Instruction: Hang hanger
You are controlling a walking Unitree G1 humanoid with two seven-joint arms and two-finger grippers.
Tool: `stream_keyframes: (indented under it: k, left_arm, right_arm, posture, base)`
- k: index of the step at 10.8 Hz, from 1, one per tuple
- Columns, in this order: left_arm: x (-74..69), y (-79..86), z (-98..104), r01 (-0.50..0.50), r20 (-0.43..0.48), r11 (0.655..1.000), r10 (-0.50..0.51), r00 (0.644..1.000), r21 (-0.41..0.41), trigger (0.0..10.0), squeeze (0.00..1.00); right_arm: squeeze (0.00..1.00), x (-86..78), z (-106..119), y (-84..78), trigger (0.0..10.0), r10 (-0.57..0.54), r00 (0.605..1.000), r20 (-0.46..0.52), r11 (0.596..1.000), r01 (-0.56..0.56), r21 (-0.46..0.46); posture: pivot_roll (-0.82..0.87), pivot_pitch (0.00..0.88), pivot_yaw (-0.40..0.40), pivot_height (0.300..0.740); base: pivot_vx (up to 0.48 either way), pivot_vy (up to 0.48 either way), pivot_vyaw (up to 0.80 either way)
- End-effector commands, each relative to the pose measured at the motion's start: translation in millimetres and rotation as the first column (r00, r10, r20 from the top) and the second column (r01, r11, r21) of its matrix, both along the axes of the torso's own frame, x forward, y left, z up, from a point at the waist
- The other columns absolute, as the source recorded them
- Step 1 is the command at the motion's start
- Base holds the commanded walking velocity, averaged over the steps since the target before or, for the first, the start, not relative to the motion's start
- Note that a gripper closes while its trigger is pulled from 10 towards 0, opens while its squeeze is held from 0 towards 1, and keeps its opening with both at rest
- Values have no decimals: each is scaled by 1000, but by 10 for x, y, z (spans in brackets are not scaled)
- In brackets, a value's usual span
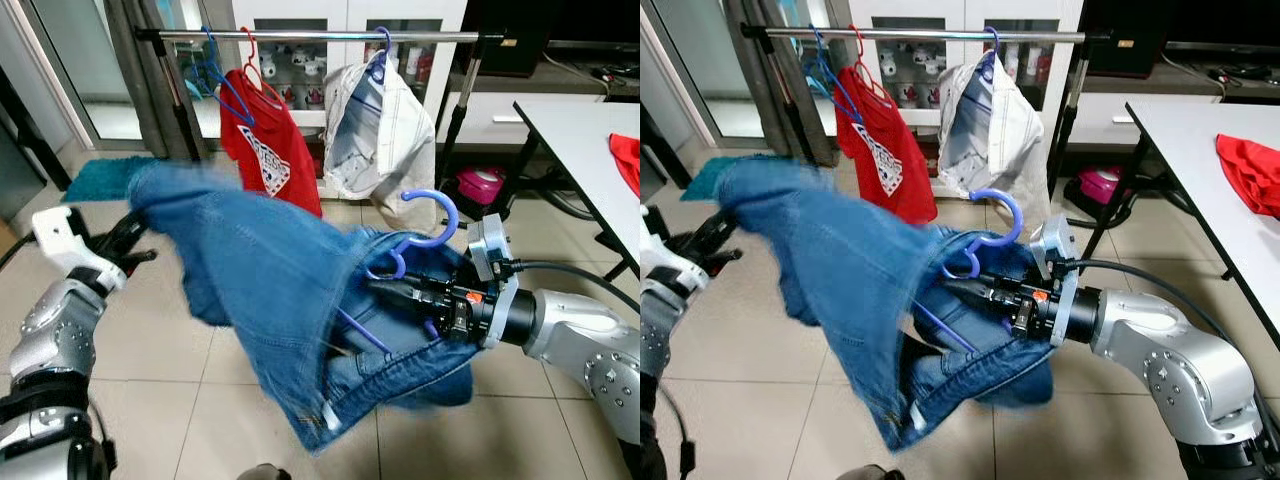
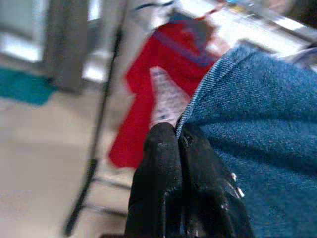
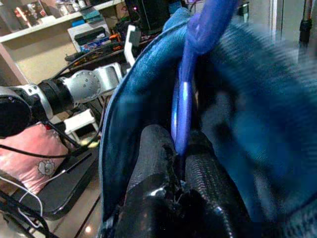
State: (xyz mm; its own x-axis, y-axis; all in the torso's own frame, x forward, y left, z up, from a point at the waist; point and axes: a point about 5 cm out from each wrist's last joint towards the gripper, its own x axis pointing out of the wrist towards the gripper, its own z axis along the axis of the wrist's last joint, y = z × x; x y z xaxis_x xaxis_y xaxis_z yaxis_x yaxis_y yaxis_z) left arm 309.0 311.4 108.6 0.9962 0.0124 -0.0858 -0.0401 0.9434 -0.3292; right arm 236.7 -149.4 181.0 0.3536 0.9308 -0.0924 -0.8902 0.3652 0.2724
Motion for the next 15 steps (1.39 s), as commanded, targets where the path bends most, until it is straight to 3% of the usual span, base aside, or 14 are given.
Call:
stream_keyframes:
  k: [1,2,3,6,8,10,11,12,13,14,15]
  left_arm:
    - [-35,199,-3,-154,-46,988,154,987,16,0,0]
    - [-113,369,-69,-303,-104,953,301,948,-4,0,0]
    - [-136,403,-88,-330,-118,944,327,938,-4,0,0]
    - [-307,531,-308,-468,-232,883,460,857,24,0,0]
    - [-499,677,-427,-589,-288,807,573,767,34,0,0]
    - [-620,776,-464,-653,-300,756,636,711,52,0,0]
    - [-550,701,-449,-576,-271,816,567,778,52,0,0]
    - [-284,374,-321,-321,-158,947,319,935,8,10000,0]
    - [-230,278,-255,-245,-106,969,246,963,25,10000,129]
    - [-206,226,-169,-213,-46,975,216,975,71,10000,1000]
    - [-229,251,-186,-226,-51,971,230,972,76,10000,1000]
  right_arm:
    - [0,0,94,-11,10000,-8,999,37,1000,7,20]
    - [0,-3,97,-19,10000,-10,999,35,1000,9,20]
    - [0,-4,97,-23,10000,-10,999,34,1000,10,20]
    - [0,2,101,-40,10000,-12,1000,29,1000,11,20]
    - [0,9,117,-52,10000,-10,1000,29,1000,9,19]
    - [0,9,122,-66,10000,-12,1000,28,1000,11,16]
    - [0,15,121,-69,10000,-13,1000,26,1000,13,13]
    - [0,48,98,-57,10000,-39,999,24,999,39,6]
    - [0,60,83,-50,10000,-52,998,19,999,52,3]
    - [0,63,55,-21,10000,-64,998,6,998,64,8]
    - [0,54,42,-1,10000,-67,998,1,998,67,18]
  posture:
    - [-149,0,73,740]
    - [-151,0,72,740]
    - [-151,0,71,740]
    - [-149,0,62,740]
    - [-153,0,60,740]
    - [-154,0,51,740]
    - [-152,0,48,740]
    - [-143,0,44,740]
    - [-141,0,44,740]
    - [-133,0,49,740]
    - [-137,0,61,740]
  base:
    - [0,0,0]
    - [0,0,0]
    - [0,0,0]
    - [0,0,0]
    - [0,0,0]
    - [0,0,0]
    - [0,0,0]
    - [0,0,0]
    - [0,0,0]
    - [0,0,0]
    - [0,0,0]
